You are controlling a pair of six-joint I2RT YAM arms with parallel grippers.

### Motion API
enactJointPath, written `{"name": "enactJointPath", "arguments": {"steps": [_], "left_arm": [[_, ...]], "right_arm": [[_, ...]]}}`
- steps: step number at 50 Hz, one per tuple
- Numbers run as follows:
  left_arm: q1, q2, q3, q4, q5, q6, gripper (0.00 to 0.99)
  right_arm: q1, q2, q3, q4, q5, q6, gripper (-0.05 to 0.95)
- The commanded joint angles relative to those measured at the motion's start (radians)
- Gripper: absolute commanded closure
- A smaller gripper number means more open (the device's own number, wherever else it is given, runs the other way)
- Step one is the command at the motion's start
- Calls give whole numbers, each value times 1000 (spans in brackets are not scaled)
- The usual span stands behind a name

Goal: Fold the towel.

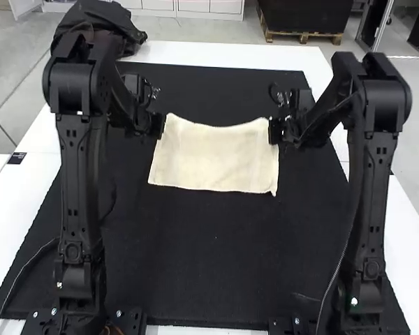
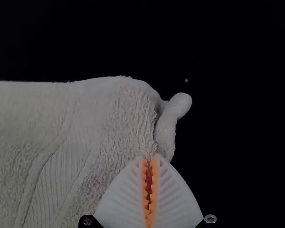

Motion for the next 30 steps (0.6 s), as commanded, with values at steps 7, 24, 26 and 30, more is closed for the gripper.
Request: {"name": "enactJointPath", "arguments": {"steps": [7, 24, 26, 30], "left_arm": [[26, -98, -61, 0, 20, 11, 975], [26, -229, -165, -21, 34, 23, 975], [26, -246, -184, -25, 34, 25, 975], [25, -276, -211, -32, 34, 28, 975]], "right_arm": [[-42, -120, -61, 9, -17, 20, 923], [-33, -249, -176, -31, -46, 46, 923], [-33, -268, -193, -40, -54, 46, 923], [-30, -300, -216, -62, -61, 46, 923]]}}
